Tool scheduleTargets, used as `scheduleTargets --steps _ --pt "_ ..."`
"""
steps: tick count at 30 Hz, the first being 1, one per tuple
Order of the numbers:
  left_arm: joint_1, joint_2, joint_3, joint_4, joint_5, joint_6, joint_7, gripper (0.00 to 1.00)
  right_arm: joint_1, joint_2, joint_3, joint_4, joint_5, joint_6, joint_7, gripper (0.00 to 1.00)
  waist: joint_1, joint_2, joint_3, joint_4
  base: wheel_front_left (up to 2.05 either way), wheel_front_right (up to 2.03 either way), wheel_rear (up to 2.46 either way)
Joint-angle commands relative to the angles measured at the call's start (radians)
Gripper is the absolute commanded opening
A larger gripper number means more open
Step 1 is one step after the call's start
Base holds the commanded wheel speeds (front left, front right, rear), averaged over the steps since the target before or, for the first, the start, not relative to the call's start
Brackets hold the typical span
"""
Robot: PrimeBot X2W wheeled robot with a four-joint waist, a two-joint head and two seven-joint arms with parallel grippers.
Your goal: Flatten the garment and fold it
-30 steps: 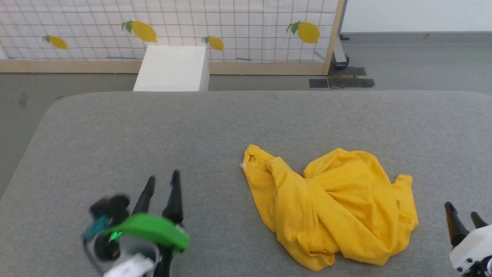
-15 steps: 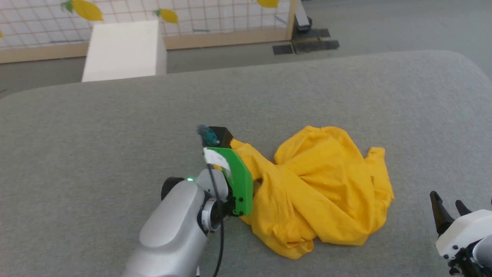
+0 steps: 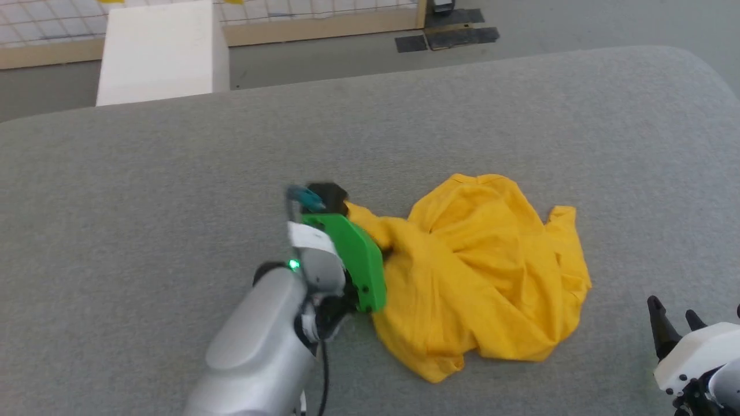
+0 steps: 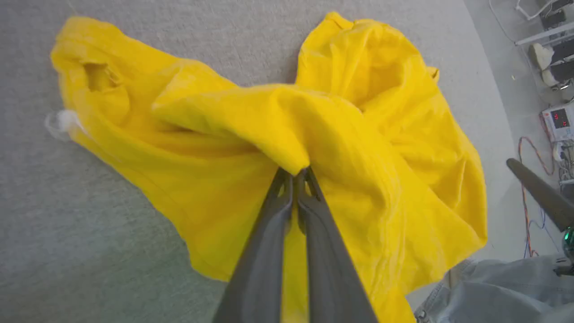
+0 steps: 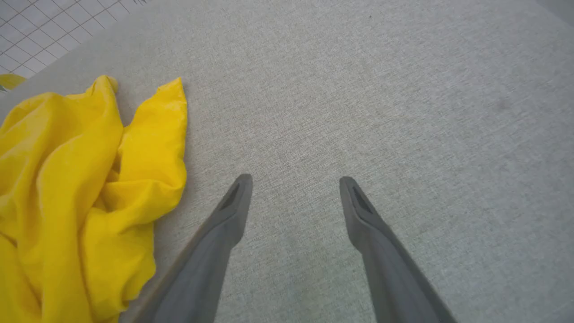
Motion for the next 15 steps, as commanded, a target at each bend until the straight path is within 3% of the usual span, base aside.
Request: scheduleTargets --steps 1,5,8,11,15 --pt "0.002 0.002 0.025 -0.022 -0.022 0.004 -0.036 0.00 -0.013 0.000 0.002 0.004 -0.008 -0.001 -0.005 1.00 -0.0001 -0.0001 -0.048 0.064 0.00 0.00 0.00" --pt "0.020 0.014 0.119 -0.110 -0.066 0.019 -0.132 0.00 -0.004 0.000 0.010 0.012 -0.015 -0.001 -0.001 1.00 -0.0001 -0.0001 -0.095 0.131 0.00 0.00 0.00" --pt "0.071 0.049 0.185 -0.202 -0.082 0.056 -0.173 0.00 0.004 0.000 0.018 0.017 -0.015 -0.001 0.000 1.00 -0.0001 -0.0001 -0.133 0.186 0.00 0.00 0.00" --pt "0.165 0.102 0.232 -0.290 -0.084 0.120 -0.165 0.00 0.011 0.000 0.028 0.021 -0.014 -0.001 0.002 1.00 -0.0001 -0.0001 -0.160 0.231 0.00 0.00 0.00" --pt "0.359 0.175 0.294 -0.391 -0.087 0.237 -0.124 0.00 0.011 0.000 0.048 0.022 -0.012 -0.001 0.005 1.00 -0.0001 -0.0001 -0.173 0.277 0.00 0.00 0.00"
